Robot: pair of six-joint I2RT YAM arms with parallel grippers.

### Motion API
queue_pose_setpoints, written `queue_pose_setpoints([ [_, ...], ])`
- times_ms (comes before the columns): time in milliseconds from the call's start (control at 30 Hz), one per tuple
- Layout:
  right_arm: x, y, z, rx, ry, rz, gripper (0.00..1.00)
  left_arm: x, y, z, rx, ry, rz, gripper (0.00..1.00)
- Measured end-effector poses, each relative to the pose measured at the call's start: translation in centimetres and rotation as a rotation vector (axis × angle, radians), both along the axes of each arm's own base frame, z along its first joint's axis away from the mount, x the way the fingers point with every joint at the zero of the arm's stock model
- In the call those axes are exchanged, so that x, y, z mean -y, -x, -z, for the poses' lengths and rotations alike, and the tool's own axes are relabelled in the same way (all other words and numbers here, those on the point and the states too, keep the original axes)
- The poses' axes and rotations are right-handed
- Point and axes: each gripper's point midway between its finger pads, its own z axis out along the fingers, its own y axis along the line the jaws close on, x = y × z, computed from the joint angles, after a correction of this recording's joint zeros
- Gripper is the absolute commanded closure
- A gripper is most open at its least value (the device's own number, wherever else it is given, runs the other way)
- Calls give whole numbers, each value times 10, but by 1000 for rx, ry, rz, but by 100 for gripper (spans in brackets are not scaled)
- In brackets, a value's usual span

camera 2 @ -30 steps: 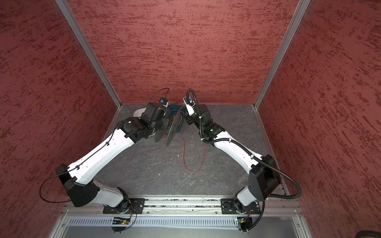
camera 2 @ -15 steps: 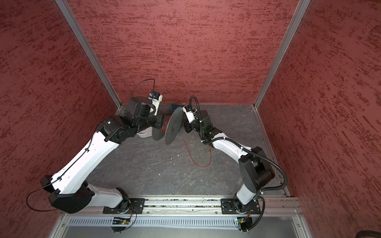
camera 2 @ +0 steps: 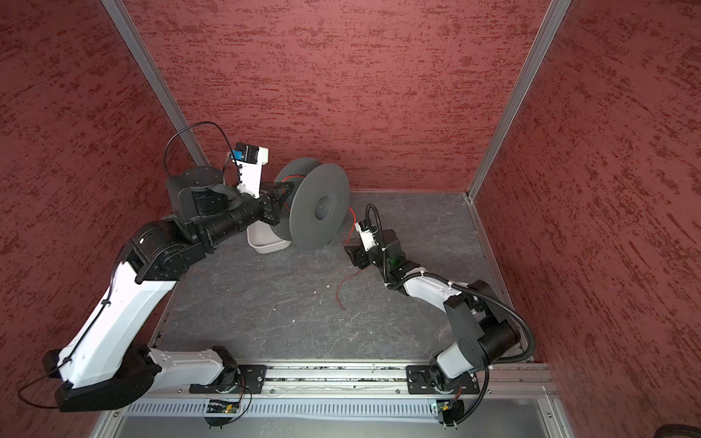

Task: Wrap the cables

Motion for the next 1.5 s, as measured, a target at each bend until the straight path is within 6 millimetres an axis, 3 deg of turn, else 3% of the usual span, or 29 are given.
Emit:
queue_pose_setpoints([
  [167, 6, 8, -34, 110, -63, 10, 22, 4, -8, 6, -14, -15, -13, 100],
  [267, 8, 9, -36, 130, -78, 19, 20, 2, -11, 8, -15, -21, -26, 100],
  [567, 28, 8, -10, 60, -73, 138, 18, 0, -12, 8, -10, -26, -34, 100],
  [800, 64, 2, -1, 9, -55, 354, 16, -6, -18, 9, -5, -29, -72, 100],
  [1000, 104, 1, 29, -97, 29, 584, 16, -15, -26, 14, -13, -39, -114, 100],
  [1133, 113, 11, 41, -114, 45, 604, 17, -22, -31, 16, -23, -30, -140, 100],
  [1267, 102, 31, 56, -131, 11, 495, 17, -24, -37, 22, -37, -21, -156, 100],
  [1500, 42, 42, 58, -126, -86, 211, 18, -21, -37, 25, -49, -5, -141, 100],
])
